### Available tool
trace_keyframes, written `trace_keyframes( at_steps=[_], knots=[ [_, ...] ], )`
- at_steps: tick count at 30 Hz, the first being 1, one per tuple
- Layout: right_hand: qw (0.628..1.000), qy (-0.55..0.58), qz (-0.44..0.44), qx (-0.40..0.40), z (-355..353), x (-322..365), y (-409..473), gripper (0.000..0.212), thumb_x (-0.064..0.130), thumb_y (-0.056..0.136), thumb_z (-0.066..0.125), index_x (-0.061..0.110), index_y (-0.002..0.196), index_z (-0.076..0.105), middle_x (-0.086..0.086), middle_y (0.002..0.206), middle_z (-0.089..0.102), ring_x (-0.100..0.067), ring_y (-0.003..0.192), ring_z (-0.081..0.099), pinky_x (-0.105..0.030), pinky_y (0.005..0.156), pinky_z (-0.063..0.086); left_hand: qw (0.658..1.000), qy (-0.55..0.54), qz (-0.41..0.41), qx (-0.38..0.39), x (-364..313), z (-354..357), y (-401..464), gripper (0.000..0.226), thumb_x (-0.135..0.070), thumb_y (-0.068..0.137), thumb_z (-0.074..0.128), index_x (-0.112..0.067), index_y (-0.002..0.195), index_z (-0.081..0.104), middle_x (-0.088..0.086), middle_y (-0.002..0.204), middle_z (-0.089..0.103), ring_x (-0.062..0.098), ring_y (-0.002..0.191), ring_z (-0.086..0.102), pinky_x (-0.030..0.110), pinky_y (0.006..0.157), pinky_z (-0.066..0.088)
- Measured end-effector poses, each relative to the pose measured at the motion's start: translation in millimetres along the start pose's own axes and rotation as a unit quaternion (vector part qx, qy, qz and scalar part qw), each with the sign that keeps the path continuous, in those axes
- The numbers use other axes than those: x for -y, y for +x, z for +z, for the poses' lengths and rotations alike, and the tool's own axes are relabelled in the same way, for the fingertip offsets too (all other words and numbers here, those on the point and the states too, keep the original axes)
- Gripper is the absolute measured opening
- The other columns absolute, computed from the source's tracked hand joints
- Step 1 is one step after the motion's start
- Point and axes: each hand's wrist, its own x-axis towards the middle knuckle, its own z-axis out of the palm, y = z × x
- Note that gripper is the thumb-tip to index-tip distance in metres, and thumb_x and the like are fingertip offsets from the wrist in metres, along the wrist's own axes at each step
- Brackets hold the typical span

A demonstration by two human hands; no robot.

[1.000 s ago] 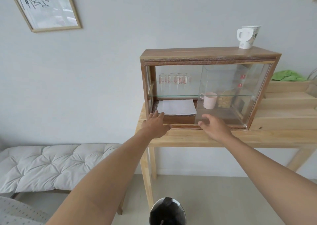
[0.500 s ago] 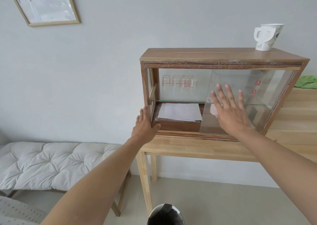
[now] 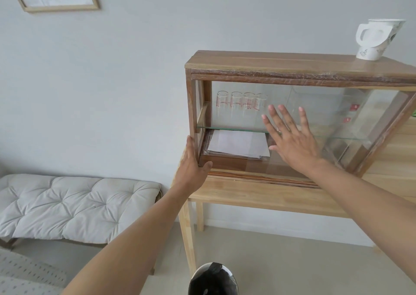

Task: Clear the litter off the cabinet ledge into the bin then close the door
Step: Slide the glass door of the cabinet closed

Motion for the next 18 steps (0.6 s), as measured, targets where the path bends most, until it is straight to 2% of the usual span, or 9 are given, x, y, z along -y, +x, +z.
trace_keyframes(
  at_steps=[5,10,14,18],
  knots=[
    [1.000,0.006,-0.002,-0.008,-0.7,27.3,20.2,0.125,0.045,0.089,0.081,0.012,0.174,-0.004,-0.013,0.182,-0.014,-0.035,0.169,-0.009,-0.069,0.129,-0.012,1.000,0.000,0.000,-0.012,0.6,2.5,-1.6,0.107,-0.052,0.094,0.063,-0.047,0.157,-0.024,-0.011,0.175,0.006,0.028,0.155,0.031,0.054,0.114,0.041],
    [1.000,0.002,-0.008,-0.011,-5.6,40.4,36.0,0.124,0.048,0.090,0.079,0.012,0.173,-0.006,-0.013,0.182,-0.013,-0.036,0.169,-0.009,-0.069,0.129,-0.013,1.000,-0.007,0.008,-0.023,-3.6,4.5,-2.3,0.104,-0.047,0.097,0.063,-0.040,0.160,-0.020,-0.012,0.175,0.004,0.026,0.154,0.031,0.046,0.111,0.040],
    [1.000,-0.008,-0.008,-0.006,-8.4,52.7,46.9,0.123,0.053,0.092,0.074,0.011,0.173,-0.008,-0.013,0.182,-0.014,-0.037,0.168,-0.012,-0.068,0.127,-0.019,1.000,0.001,0.005,-0.028,-5.1,4.5,-2.8,0.103,-0.045,0.098,0.063,-0.035,0.163,-0.016,-0.007,0.175,0.008,0.028,0.155,0.030,0.050,0.114,0.039],
    [1.000,-0.009,-0.004,-0.004,-7.5,56.3,52.1,0.123,0.058,0.092,0.071,0.011,0.173,-0.008,-0.012,0.182,-0.015,-0.037,0.166,-0.014,-0.069,0.125,-0.020,0.999,-0.021,0.007,-0.034,-8.3,6.2,-4.1,0.102,-0.043,0.098,0.063,-0.033,0.164,-0.013,-0.008,0.176,0.005,0.026,0.156,0.027,0.047,0.117,0.035]
  ],
)
